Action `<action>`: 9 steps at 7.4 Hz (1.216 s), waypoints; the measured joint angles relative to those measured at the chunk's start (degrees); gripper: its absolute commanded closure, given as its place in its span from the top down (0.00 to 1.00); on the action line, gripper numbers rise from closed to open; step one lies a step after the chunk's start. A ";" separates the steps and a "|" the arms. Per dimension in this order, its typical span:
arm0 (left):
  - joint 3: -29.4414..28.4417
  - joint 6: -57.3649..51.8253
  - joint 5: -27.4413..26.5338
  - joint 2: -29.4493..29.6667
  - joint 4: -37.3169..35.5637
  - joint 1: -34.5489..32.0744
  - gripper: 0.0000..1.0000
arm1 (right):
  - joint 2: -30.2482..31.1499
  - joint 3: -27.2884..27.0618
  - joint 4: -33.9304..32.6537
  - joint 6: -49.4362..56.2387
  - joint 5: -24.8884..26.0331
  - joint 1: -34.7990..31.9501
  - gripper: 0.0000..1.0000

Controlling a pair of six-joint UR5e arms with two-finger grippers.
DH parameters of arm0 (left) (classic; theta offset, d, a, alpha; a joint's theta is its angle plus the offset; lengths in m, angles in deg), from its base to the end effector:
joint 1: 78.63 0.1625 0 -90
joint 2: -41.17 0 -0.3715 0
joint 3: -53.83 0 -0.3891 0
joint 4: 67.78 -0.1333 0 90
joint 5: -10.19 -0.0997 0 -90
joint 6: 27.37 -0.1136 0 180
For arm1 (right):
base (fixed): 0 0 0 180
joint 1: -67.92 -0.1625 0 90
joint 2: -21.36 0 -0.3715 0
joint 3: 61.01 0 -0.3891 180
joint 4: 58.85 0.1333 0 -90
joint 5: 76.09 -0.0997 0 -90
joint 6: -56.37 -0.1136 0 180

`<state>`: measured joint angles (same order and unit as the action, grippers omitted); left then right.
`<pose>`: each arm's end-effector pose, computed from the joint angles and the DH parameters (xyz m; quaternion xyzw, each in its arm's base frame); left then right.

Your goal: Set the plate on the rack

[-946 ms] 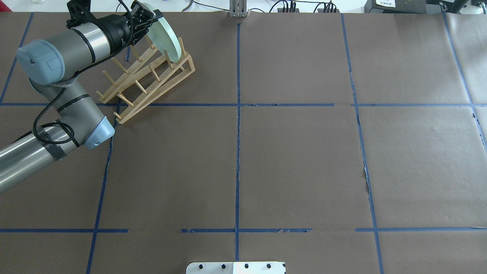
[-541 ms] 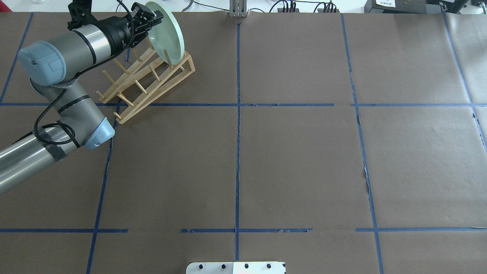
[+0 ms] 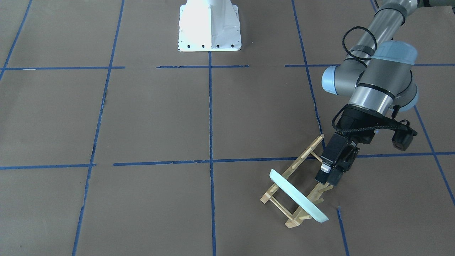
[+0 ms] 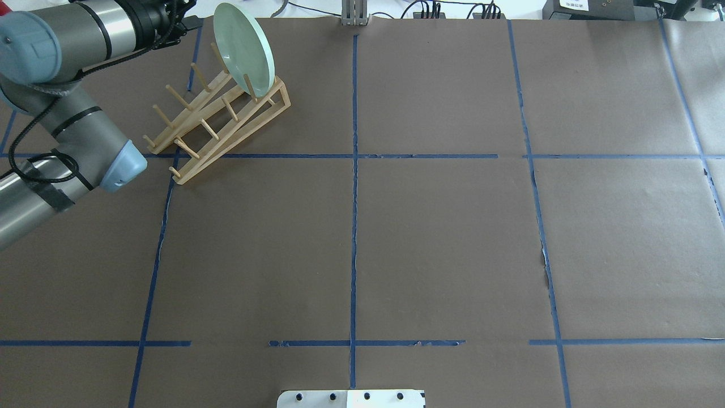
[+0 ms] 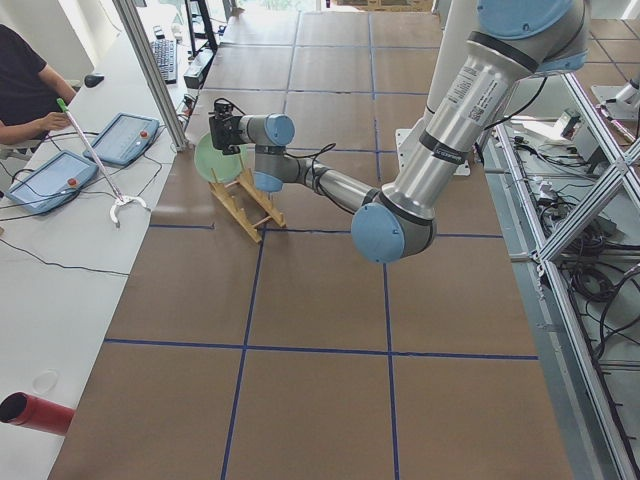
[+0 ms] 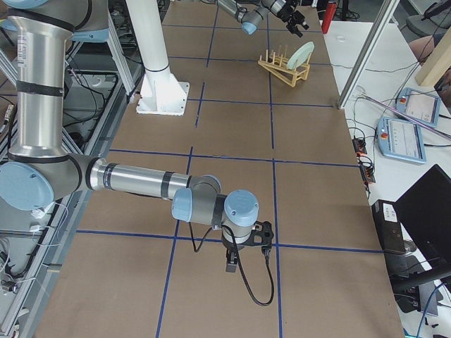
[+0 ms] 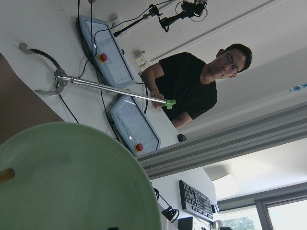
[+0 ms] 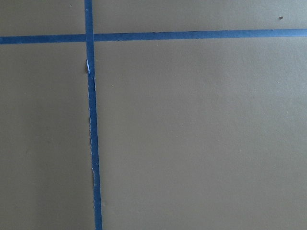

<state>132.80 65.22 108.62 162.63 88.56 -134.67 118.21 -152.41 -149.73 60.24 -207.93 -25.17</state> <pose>0.2811 -0.6261 0.2504 0.2604 0.6359 -0.3108 0.6567 0.0808 -0.4291 0.6634 -0.0298 -0.3590 0.0134 0.9328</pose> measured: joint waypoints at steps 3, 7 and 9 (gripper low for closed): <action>6.08 -34.76 19.12 -5.95 -26.73 -12.51 1.00 | -0.03 0.00 0.00 0.00 0.00 0.01 1.00; 8.02 -84.66 26.46 -15.01 -58.24 -32.35 1.00 | 0.00 0.00 0.00 0.00 0.00 0.01 1.00; 7.90 -98.00 33.45 -21.36 -66.75 -39.25 1.00 | 0.01 0.00 0.00 0.00 0.00 0.01 1.00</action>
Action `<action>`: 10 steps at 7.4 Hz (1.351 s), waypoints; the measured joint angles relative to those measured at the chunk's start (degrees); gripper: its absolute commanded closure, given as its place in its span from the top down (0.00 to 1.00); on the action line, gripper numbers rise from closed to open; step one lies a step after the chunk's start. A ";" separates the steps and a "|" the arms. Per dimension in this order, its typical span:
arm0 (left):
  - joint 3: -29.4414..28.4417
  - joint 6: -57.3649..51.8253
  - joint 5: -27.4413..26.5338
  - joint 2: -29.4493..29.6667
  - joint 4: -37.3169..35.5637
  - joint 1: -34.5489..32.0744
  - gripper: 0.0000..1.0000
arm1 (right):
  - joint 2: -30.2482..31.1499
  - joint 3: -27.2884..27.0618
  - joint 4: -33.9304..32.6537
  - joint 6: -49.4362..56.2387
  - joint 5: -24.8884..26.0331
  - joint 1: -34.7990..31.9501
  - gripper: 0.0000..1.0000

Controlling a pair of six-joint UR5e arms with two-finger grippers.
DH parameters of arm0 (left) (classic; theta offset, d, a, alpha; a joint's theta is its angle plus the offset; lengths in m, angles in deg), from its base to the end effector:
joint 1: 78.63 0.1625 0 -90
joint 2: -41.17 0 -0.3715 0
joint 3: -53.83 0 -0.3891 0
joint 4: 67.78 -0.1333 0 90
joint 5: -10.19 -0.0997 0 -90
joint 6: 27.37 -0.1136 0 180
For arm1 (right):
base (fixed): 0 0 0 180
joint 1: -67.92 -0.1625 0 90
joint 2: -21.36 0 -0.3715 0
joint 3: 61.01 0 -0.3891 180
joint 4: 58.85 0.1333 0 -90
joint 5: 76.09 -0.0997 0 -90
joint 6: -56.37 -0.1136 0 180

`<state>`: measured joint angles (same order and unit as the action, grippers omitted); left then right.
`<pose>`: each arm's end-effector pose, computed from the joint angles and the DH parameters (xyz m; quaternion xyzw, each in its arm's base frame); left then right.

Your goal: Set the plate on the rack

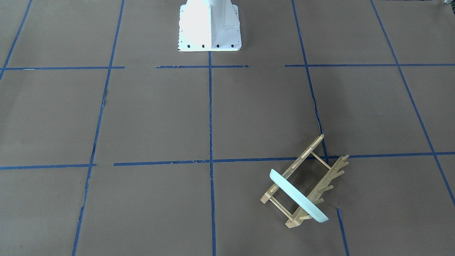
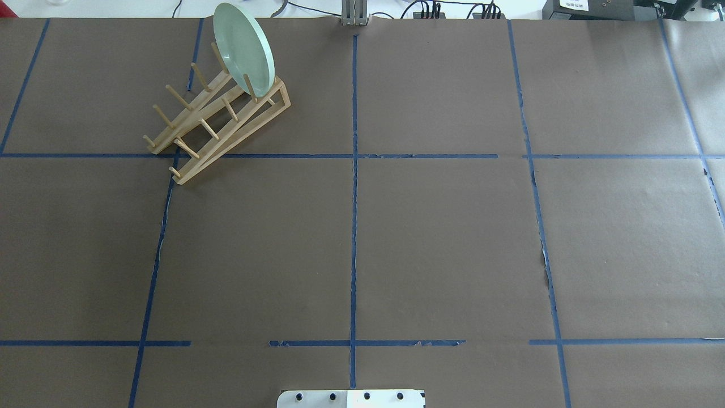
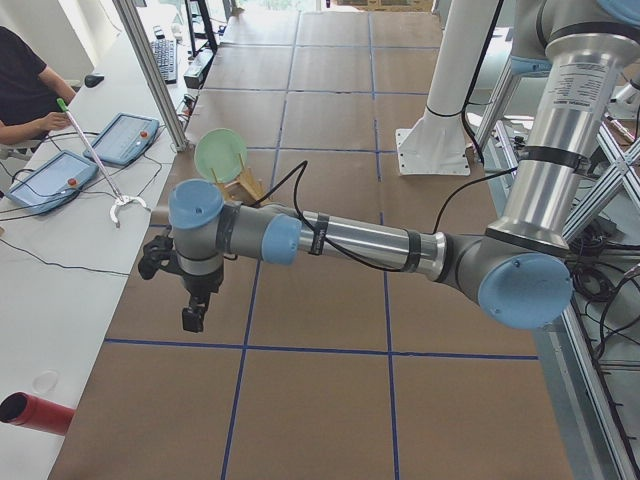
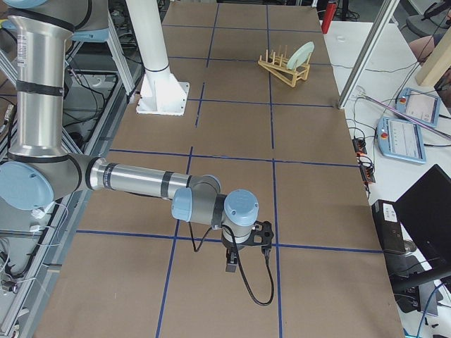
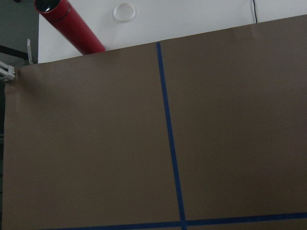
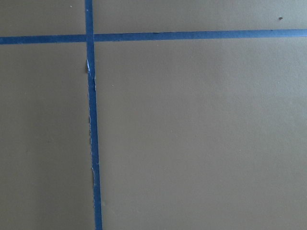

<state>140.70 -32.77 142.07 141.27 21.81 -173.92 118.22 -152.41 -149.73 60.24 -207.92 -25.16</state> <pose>-0.1089 -0.5524 0.5537 0.0864 0.3503 0.0213 0.9324 0.0807 -0.4290 0.6635 -0.0300 -0.3589 0.0133 0.9328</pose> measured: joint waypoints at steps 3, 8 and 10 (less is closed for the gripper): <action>3.36 -4.61 3.73 -7.94 -7.63 -1.47 1.00 | 0.00 0.00 0.00 0.00 0.00 0.00 1.00; 6.18 -3.35 2.04 -8.82 -6.46 0.04 1.00 | 0.00 0.00 0.00 0.00 0.00 0.00 1.00; 5.66 -3.39 2.14 -8.90 -2.77 0.13 1.00 | 0.00 0.00 0.00 0.00 0.00 0.00 1.00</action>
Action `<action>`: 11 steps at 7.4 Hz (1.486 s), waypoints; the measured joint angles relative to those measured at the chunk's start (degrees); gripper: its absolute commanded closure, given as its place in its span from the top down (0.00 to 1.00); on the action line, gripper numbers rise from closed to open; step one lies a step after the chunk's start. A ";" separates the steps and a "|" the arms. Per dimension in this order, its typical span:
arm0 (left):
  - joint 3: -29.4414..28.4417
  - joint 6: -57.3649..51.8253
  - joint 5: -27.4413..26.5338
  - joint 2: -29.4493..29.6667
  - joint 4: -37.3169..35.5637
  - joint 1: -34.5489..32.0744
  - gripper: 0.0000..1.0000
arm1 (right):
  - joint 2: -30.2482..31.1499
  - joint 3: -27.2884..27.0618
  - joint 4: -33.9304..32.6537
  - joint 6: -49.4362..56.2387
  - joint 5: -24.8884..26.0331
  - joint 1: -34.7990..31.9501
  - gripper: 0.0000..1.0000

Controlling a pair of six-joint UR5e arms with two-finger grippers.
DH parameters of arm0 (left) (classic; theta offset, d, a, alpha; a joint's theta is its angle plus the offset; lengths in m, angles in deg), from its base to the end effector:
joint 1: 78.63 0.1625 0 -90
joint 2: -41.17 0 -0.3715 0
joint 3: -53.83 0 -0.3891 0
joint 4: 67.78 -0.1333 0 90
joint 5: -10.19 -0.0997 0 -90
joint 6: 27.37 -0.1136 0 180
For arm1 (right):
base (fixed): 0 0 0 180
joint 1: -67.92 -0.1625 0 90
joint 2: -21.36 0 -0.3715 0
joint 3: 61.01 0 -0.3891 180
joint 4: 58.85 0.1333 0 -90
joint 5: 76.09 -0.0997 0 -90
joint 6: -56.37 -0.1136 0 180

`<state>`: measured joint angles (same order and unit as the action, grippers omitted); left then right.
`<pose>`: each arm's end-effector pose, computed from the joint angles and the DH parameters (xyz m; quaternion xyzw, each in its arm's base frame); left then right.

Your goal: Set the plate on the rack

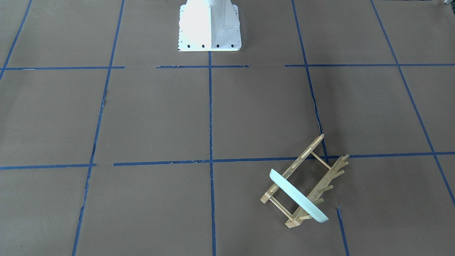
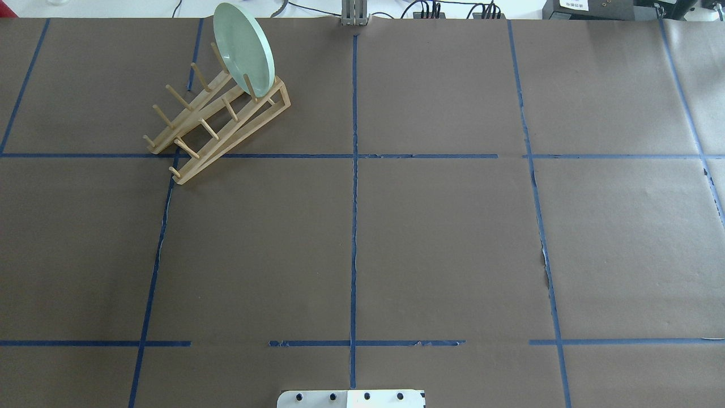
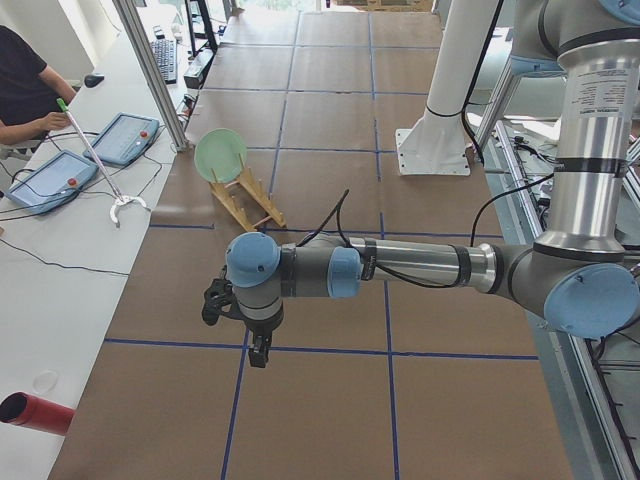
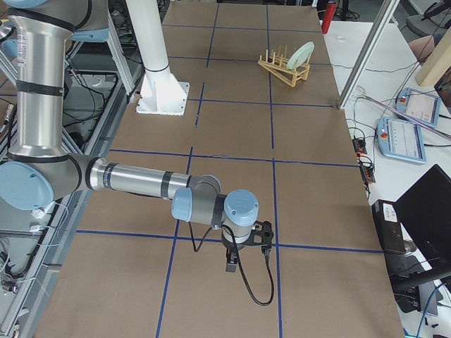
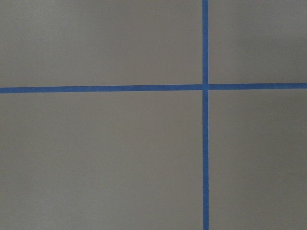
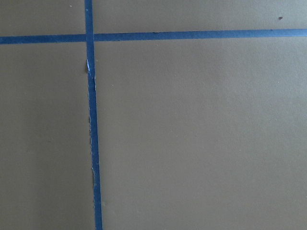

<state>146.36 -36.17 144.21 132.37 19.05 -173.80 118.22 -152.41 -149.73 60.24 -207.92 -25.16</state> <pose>-0.0989 -0.4896 0.5893 0.0501 0.3714 0.0312 0.9266 0.0807 -0.4290 0.6635 -0.0300 -0.3589 0.0133 0.9328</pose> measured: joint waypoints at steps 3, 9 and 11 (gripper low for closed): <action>-1.67 -0.26 0.02 0.48 1.02 0.07 1.00 | 0.00 0.00 0.00 0.00 0.00 0.00 1.00; -1.42 -0.34 0.02 0.56 0.67 -0.02 1.00 | 0.00 0.00 0.00 0.00 0.00 0.00 1.00; -1.30 -0.34 0.02 0.56 0.65 -0.02 1.00 | 0.00 0.00 0.00 0.00 0.00 0.00 1.00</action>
